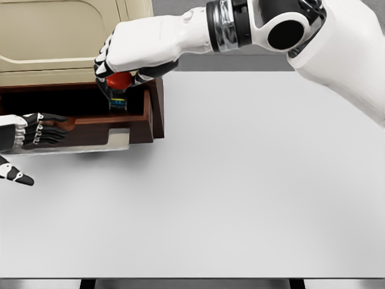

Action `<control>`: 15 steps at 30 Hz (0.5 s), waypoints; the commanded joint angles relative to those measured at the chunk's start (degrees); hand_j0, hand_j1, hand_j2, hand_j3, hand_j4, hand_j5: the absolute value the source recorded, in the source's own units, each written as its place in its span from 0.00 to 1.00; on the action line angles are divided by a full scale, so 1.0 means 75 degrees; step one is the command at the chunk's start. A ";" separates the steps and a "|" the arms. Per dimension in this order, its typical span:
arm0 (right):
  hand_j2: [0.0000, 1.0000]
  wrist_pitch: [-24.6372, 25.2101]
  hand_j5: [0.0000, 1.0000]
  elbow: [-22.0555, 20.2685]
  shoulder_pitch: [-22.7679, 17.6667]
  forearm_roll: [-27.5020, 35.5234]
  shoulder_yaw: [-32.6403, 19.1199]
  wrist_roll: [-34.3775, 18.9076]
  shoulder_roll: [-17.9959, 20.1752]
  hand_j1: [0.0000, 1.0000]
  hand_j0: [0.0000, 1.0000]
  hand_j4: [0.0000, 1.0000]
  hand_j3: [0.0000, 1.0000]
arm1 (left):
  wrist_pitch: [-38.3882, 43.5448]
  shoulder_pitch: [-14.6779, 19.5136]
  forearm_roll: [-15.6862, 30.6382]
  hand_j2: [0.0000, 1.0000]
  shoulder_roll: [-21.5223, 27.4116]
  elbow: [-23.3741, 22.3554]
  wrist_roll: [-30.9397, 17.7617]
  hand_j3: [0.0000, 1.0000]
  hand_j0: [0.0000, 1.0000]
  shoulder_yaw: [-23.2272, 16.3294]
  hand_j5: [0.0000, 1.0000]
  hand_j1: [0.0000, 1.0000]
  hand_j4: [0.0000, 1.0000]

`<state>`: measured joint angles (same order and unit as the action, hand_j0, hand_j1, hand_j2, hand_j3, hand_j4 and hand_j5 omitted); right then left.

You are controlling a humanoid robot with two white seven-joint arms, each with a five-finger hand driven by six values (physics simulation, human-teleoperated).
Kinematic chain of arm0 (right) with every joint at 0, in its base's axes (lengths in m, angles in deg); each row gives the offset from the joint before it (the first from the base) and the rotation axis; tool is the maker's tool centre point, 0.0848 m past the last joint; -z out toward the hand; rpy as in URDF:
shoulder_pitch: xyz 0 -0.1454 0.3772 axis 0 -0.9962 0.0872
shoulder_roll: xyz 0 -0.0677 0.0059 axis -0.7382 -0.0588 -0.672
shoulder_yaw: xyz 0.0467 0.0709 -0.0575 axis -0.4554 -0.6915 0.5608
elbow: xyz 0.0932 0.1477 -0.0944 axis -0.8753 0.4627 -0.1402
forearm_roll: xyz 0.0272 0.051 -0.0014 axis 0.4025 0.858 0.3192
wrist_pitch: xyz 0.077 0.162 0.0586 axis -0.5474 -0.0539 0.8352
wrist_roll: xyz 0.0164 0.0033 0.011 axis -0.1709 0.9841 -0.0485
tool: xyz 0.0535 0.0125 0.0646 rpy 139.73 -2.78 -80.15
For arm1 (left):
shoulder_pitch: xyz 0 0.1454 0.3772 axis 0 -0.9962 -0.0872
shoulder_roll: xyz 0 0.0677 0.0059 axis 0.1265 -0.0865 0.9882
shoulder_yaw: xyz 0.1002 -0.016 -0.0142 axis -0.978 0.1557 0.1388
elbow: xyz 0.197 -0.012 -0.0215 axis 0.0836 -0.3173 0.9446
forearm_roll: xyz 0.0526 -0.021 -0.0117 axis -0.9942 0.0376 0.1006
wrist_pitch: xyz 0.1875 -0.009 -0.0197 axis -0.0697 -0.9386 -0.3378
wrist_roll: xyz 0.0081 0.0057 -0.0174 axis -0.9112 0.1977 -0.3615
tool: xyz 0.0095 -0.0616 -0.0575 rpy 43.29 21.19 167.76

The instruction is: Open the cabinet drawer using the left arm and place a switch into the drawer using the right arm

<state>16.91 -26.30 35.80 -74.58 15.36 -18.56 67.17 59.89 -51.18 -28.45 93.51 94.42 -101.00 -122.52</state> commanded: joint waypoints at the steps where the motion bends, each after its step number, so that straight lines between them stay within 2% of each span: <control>1: 0.49 0.0029 0.49 0.0312 -0.0012 0.0020 0.0054 0.0003 -0.0134 0.49 0.49 0.49 0.49 | 0.0010 0.0000 -0.0313 1.00 0.0088 -0.0046 0.0196 1.00 1.00 -0.0022 1.00 1.00 1.00; 15: 0.49 -0.0017 0.49 0.1262 0.0023 -0.0004 0.0183 0.0003 -0.0649 0.49 0.49 0.49 0.49 | 0.0010 0.0094 -0.0231 1.00 0.0065 -0.0046 0.0196 1.00 1.00 0.0013 1.00 1.00 1.00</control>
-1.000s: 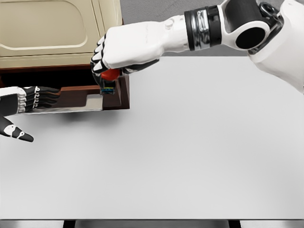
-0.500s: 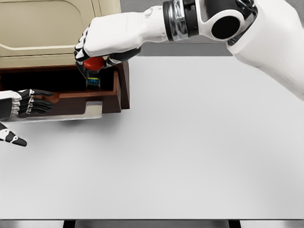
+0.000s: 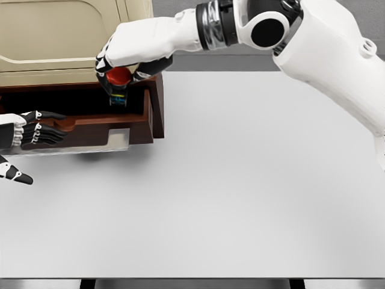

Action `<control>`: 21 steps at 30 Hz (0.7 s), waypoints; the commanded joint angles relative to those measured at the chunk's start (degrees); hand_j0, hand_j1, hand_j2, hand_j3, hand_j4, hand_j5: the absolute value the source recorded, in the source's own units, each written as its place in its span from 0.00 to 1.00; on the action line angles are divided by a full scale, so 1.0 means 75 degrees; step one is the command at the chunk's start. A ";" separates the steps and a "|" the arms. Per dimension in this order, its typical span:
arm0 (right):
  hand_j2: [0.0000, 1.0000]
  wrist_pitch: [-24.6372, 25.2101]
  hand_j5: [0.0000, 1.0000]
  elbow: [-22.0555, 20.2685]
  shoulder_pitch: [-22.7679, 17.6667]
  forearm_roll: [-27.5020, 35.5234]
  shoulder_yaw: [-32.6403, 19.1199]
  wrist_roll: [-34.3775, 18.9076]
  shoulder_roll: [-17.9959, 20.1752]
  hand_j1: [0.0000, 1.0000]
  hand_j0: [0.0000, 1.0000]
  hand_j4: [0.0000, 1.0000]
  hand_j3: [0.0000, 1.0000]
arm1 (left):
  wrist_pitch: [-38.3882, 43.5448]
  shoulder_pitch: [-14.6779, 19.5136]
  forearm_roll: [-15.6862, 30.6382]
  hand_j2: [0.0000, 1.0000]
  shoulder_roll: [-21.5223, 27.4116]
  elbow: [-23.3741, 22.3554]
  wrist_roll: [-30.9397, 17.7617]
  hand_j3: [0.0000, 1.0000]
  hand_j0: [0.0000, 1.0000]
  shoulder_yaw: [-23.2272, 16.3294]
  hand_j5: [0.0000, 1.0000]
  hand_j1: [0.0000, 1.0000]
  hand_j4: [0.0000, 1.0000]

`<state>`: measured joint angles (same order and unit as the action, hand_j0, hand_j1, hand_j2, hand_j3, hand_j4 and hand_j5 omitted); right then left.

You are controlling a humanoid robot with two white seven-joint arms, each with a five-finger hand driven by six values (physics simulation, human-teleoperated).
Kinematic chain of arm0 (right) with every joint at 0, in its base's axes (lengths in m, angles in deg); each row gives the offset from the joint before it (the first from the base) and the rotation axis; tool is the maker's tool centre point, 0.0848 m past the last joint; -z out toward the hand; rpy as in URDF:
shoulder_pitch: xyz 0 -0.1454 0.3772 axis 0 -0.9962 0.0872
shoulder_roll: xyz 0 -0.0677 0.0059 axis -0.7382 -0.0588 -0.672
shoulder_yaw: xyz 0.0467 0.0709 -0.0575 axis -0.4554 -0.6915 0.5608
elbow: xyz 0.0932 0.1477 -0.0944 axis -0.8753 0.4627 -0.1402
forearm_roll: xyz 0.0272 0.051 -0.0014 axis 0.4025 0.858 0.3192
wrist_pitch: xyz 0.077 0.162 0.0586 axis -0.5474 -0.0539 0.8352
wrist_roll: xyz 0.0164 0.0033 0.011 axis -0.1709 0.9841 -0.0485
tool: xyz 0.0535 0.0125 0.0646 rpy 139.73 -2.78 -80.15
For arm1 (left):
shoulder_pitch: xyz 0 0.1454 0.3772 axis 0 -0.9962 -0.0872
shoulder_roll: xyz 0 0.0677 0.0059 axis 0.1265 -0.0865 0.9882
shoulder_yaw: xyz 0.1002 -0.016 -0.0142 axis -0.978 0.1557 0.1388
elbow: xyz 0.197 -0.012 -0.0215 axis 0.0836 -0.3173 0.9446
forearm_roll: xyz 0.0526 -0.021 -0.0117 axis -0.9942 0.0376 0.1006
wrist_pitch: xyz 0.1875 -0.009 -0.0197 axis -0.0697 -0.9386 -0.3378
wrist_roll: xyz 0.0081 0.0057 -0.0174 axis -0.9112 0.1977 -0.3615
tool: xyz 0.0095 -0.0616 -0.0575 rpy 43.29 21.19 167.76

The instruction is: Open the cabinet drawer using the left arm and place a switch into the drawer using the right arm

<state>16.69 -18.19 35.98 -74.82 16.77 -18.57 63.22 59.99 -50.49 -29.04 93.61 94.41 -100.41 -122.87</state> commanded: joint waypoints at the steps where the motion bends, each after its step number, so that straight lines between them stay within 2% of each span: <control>1: 0.49 0.0012 0.49 0.0238 0.0000 0.0029 -0.0006 0.0004 -0.0134 0.49 0.49 0.49 0.49 | -0.0004 0.0002 -0.0140 1.00 0.0052 -0.0045 0.0118 1.00 1.00 0.0060 1.00 1.00 1.00; 7: 0.49 0.0023 0.49 0.0391 0.0059 -0.0030 0.0099 0.0004 -0.0263 0.49 0.49 0.49 0.49 | -0.0015 0.0002 -0.0117 1.00 0.0064 -0.0045 0.0118 1.00 1.00 0.0060 1.00 1.00 1.00; 10: 0.55 0.0012 0.55 0.0567 0.0070 -0.0030 0.0158 0.0004 -0.0404 0.55 0.55 0.55 0.55 | -0.0004 0.0002 -0.0117 1.00 0.0064 -0.0045 0.0118 1.00 1.00 0.0060 1.00 1.00 1.00; 11: 0.73 0.0094 0.73 0.0578 0.0059 -0.0030 0.0158 0.0004 -0.0415 0.73 0.73 0.73 0.73 | -0.0004 0.0002 -0.0117 1.00 0.0064 -0.0045 0.0118 1.00 1.00 0.0060 1.00 1.00 1.00; 12: 1.00 0.0280 1.00 0.0578 0.0059 -0.0030 0.0146 0.0004 -0.0404 1.00 1.00 1.00 1.00 | -0.0015 0.0002 -0.0105 1.00 0.0064 -0.0045 0.0118 1.00 1.00 0.0060 1.00 1.00 1.00; 13: 1.00 0.0445 1.00 0.0567 0.0059 -0.0030 0.0146 0.0004 -0.0404 1.00 1.00 1.00 1.00 | -0.0004 0.0002 -0.0105 1.00 0.0064 -0.0045 0.0118 1.00 1.00 0.0060 1.00 1.00 1.00; 19: 1.00 0.0410 1.00 0.0508 0.0024 -0.0030 0.0135 0.0004 -0.0404 1.00 1.00 1.00 1.00 | -0.0004 0.0060 -0.0105 1.00 0.0064 -0.0045 0.0118 1.00 1.00 0.0130 1.00 1.00 1.00; 21: 1.00 -0.0058 1.00 0.0415 -0.0012 -0.0006 0.0135 0.0004 -0.0369 1.00 1.00 1.00 1.00 | -0.0004 0.0049 -0.0093 1.00 0.0064 -0.0045 0.0118 1.00 1.00 0.0130 1.00 1.00 1.00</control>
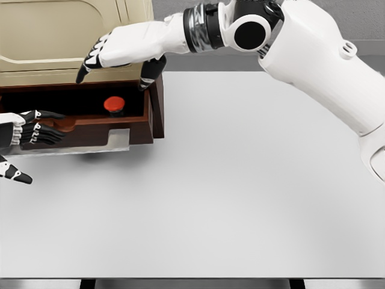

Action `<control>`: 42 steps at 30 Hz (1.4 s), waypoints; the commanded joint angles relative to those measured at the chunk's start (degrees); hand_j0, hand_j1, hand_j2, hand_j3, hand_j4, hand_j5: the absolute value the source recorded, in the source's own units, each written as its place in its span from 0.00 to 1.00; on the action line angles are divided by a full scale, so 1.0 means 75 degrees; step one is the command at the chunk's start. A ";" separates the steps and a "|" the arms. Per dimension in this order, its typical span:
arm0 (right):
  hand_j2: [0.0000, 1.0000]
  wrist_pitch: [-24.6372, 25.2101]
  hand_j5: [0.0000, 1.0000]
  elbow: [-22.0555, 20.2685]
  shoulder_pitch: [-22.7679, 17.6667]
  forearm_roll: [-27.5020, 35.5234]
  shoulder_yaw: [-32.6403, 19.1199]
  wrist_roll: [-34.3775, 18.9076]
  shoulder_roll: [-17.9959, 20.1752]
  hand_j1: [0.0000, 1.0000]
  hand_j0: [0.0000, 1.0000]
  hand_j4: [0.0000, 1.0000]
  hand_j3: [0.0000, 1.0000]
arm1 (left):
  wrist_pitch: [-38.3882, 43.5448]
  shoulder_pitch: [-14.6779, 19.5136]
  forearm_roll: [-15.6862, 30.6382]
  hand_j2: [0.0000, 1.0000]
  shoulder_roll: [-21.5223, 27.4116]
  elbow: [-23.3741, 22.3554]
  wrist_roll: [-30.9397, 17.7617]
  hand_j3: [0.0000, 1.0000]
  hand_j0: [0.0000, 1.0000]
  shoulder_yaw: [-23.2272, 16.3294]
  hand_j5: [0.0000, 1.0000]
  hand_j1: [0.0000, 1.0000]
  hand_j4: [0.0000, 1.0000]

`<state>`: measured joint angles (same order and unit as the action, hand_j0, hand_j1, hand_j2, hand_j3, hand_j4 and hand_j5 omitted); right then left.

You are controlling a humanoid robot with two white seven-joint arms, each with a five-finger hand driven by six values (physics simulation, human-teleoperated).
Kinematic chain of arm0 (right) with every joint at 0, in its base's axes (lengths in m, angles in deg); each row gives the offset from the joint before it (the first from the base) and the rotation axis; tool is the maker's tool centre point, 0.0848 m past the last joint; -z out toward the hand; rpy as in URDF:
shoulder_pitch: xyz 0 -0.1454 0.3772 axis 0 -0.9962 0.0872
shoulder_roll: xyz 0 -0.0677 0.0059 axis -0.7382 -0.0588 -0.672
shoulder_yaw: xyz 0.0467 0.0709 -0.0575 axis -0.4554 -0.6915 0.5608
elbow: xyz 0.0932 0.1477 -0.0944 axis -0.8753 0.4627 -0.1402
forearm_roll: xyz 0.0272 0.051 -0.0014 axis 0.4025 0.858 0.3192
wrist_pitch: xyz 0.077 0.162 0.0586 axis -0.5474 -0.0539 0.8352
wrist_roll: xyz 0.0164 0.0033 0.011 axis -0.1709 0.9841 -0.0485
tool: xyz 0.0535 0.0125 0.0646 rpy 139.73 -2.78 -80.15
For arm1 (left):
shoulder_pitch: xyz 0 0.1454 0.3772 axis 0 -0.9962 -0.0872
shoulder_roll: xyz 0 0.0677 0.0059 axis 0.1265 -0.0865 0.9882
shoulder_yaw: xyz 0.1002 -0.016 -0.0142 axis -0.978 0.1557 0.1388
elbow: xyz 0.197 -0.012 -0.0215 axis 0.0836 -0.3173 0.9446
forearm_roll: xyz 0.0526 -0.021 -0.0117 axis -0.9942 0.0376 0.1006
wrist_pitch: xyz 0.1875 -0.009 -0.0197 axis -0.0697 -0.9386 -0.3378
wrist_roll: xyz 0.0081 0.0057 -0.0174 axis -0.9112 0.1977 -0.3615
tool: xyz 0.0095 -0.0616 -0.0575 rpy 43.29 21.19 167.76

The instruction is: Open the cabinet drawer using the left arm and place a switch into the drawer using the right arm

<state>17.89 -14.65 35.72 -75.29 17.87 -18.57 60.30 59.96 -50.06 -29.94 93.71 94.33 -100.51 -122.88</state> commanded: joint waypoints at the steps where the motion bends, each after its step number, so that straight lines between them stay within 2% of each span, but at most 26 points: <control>1: 1.00 -0.0455 1.00 -0.0163 -0.0012 0.0055 -0.0012 0.0004 0.0103 1.00 1.00 1.00 1.00 | 0.0000 0.0003 0.0014 1.00 0.0051 -0.0034 0.0130 1.00 1.00 0.0130 1.00 1.00 1.00; 9: 1.00 -0.0455 1.00 -0.1264 -0.0551 0.0137 -0.0164 0.0004 0.2892 1.00 1.00 1.00 1.00 | -0.0047 -0.0009 0.0190 1.00 -0.0066 -0.0034 0.0130 1.00 1.00 0.0294 1.00 1.00 1.00; 14: 1.00 -0.0455 1.00 -0.1241 -0.1054 0.0137 -0.0187 0.0004 0.5071 1.00 1.00 1.00 1.00 | -0.0047 -0.0021 0.0307 1.00 -0.0102 -0.0034 0.0130 1.00 1.00 0.0341 1.00 1.00 1.00; 15: 1.00 -0.0455 1.00 -0.1206 -0.1207 0.0137 -0.0199 0.0004 0.5376 1.00 1.00 1.00 1.00 | -0.0082 -0.0021 0.0342 1.00 -0.0102 -0.0034 0.0130 1.00 1.00 0.0341 1.00 1.00 1.00; 18: 1.00 -0.0455 1.00 -0.0620 -0.2214 0.0102 -0.1030 0.0004 0.5529 1.00 1.00 1.00 1.00 | -0.0445 -0.0032 0.0460 1.00 -0.0090 -0.0034 0.0130 1.00 1.00 0.0330 1.00 1.00 1.00; 20: 1.00 -0.0455 1.00 -0.0491 -0.2800 0.0102 -0.1581 0.0004 0.5939 1.00 1.00 1.00 1.00 | -0.0796 -0.0067 0.0518 1.00 -0.0090 -0.0034 0.0130 1.00 1.00 0.0318 1.00 1.00 1.00; 23: 1.00 -0.0455 1.00 -0.0081 -0.3832 0.0102 -0.2765 0.0004 0.5541 1.00 1.00 1.00 1.00 | -0.1511 -0.0114 0.0518 1.00 -0.0090 -0.0022 0.0130 1.00 1.00 0.0306 1.00 1.00 1.00; 24: 1.00 -0.0455 1.00 -0.0069 -0.3891 0.0102 -0.2965 0.0004 0.5471 1.00 1.00 1.00 1.00 | -0.1675 -0.0114 0.0518 1.00 -0.0090 -0.0022 0.0130 1.00 1.00 0.0306 1.00 1.00 1.00; 28: 1.00 -0.0455 1.00 -0.0069 -0.3891 0.0102 -0.2965 0.0004 0.5037 1.00 1.00 1.00 1.00 | -0.2941 -0.0232 0.0577 1.00 -0.0102 -0.0022 0.0130 1.00 1.00 0.0294 1.00 1.00 1.00; 32: 1.00 -0.0455 1.00 -0.0069 -0.3891 0.0091 -0.2976 0.0004 0.5013 1.00 1.00 1.00 1.00 | -0.4370 -0.0197 0.0565 1.00 -0.0371 -0.0022 0.0130 1.00 1.00 0.0283 1.00 1.00 1.00; 37: 1.00 -0.0455 1.00 -0.0069 -0.3902 0.0079 -0.2976 0.0004 0.5013 1.00 1.00 1.00 1.00 | -0.4491 0.0764 0.0027 1.00 -0.1753 -0.0034 0.0130 1.00 1.00 0.0259 1.00 1.00 1.00; 39: 1.00 -0.0455 1.00 -0.0069 -0.3902 0.0079 -0.2976 0.0004 0.5013 1.00 1.00 1.00 1.00 | -0.4465 0.0846 -0.0278 1.00 -0.2597 -0.0034 0.0130 1.00 1.00 0.0236 1.00 1.00 1.00; 41: 1.00 -0.0455 1.00 -0.0069 -0.3973 0.0067 -0.2976 0.0004 0.5013 1.00 1.00 1.00 1.00 | -0.4465 0.0846 -0.0560 1.00 -0.3043 -0.0034 0.0130 1.00 1.00 0.0212 1.00 1.00 1.00; 42: 1.00 -0.0455 1.00 -0.0069 -0.3973 0.0055 -0.2976 0.0004 0.5013 1.00 1.00 1.00 1.00 | -0.4465 0.0846 -0.0583 1.00 -0.3066 -0.0034 0.0130 1.00 1.00 0.0201 1.00 1.00 1.00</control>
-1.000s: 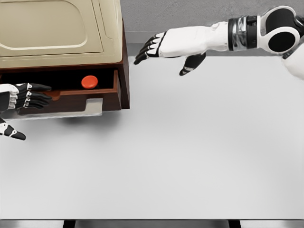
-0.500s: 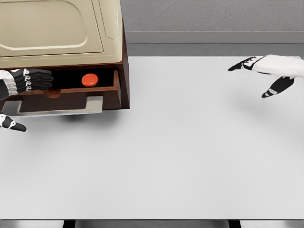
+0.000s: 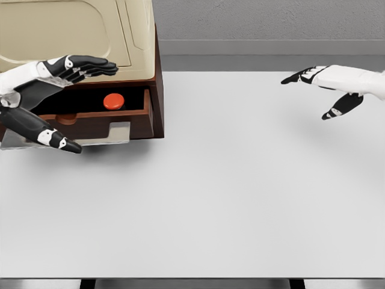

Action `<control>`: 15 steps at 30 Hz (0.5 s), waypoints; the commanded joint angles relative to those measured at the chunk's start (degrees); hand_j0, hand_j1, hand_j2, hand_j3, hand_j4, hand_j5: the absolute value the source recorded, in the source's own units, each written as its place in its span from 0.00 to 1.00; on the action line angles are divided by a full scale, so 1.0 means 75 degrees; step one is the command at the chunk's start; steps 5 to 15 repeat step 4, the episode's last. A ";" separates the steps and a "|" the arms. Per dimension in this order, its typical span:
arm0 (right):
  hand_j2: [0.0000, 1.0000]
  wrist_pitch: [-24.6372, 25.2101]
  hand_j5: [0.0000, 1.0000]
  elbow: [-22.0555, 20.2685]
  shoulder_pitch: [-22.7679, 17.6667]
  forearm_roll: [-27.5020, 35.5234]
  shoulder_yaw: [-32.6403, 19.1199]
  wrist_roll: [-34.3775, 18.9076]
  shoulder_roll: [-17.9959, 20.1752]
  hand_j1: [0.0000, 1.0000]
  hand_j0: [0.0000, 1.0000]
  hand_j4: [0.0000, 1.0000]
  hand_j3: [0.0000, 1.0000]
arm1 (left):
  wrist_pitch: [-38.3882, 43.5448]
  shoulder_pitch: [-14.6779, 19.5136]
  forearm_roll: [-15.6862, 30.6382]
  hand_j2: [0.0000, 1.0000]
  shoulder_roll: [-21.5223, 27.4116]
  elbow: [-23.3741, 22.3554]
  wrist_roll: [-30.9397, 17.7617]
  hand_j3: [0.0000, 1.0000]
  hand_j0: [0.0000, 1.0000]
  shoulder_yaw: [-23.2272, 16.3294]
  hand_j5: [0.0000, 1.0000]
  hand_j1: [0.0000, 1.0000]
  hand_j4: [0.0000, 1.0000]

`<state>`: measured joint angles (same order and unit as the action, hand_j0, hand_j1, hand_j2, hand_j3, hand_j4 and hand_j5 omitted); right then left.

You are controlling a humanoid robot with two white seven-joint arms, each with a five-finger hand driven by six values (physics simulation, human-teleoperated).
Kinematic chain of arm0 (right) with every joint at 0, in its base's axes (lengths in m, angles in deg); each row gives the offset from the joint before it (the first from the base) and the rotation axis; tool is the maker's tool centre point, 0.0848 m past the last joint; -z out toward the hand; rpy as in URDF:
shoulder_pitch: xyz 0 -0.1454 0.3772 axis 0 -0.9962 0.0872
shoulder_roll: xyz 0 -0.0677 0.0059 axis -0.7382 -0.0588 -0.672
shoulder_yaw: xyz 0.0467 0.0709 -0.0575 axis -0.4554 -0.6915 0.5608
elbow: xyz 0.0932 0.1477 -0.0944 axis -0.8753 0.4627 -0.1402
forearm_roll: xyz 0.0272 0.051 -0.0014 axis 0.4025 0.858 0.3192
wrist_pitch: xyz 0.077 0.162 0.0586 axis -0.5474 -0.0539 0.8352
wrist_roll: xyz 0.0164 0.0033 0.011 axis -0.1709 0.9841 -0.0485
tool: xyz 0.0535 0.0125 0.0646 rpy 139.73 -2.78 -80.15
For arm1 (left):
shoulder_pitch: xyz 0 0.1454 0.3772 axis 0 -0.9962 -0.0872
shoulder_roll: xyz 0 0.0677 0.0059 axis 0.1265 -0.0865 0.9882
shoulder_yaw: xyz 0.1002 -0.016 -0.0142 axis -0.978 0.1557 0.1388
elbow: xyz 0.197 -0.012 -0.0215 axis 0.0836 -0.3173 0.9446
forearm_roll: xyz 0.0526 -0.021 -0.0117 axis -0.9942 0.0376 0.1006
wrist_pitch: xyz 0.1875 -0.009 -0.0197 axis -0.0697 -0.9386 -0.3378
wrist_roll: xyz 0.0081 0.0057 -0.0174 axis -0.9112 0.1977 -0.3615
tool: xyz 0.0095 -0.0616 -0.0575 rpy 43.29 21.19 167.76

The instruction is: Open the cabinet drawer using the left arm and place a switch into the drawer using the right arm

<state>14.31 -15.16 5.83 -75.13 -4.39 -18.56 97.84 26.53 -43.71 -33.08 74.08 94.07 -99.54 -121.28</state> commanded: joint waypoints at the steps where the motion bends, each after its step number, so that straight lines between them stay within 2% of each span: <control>1: 1.00 0.0022 1.00 -0.0001 0.0000 0.0035 -0.0009 0.0004 -0.0003 1.00 1.00 1.00 1.00 | -0.0008 0.0000 -0.0199 1.00 -0.0450 0.0000 0.0002 1.00 1.00 -0.0024 1.00 1.00 1.00; 15: 1.00 0.0022 1.00 0.0010 -0.0012 0.0000 0.0003 0.0004 -0.0109 1.00 1.00 1.00 1.00 | 0.0004 0.0000 -0.0222 1.00 -0.0450 0.0000 0.0002 1.00 1.00 -0.0118 1.00 1.00 1.00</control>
